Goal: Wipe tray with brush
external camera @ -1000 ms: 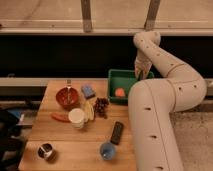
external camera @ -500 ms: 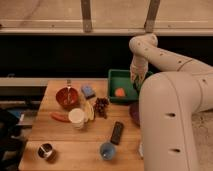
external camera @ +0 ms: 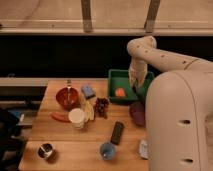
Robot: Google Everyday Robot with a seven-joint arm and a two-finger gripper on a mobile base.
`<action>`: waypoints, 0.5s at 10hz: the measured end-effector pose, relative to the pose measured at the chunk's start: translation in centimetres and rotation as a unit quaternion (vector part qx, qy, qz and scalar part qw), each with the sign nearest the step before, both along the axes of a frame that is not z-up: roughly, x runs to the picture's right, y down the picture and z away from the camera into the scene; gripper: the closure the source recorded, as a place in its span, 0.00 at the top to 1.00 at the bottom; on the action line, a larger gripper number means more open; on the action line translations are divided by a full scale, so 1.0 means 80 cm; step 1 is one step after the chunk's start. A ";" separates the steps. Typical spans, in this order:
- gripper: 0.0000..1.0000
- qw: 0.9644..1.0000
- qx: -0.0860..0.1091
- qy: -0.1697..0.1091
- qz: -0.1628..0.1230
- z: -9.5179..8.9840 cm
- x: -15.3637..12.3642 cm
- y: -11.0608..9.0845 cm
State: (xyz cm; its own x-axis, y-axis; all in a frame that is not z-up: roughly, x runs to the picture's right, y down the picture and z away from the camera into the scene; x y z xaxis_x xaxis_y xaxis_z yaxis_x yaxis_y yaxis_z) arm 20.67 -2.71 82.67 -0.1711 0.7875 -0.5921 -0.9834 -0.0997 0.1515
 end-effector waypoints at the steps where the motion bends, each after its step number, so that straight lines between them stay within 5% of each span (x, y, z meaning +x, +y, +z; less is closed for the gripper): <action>1: 0.00 1.000 -0.001 0.018 0.009 -0.001 0.022 0.000; 5: 0.00 0.995 -0.008 0.089 0.042 0.010 0.107 -0.009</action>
State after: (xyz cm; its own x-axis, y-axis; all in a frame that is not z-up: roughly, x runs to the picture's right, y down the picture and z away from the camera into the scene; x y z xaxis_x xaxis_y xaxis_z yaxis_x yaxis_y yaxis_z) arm 29.27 -3.44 83.48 -0.3397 0.7567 -0.5586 -0.9289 -0.1766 0.3256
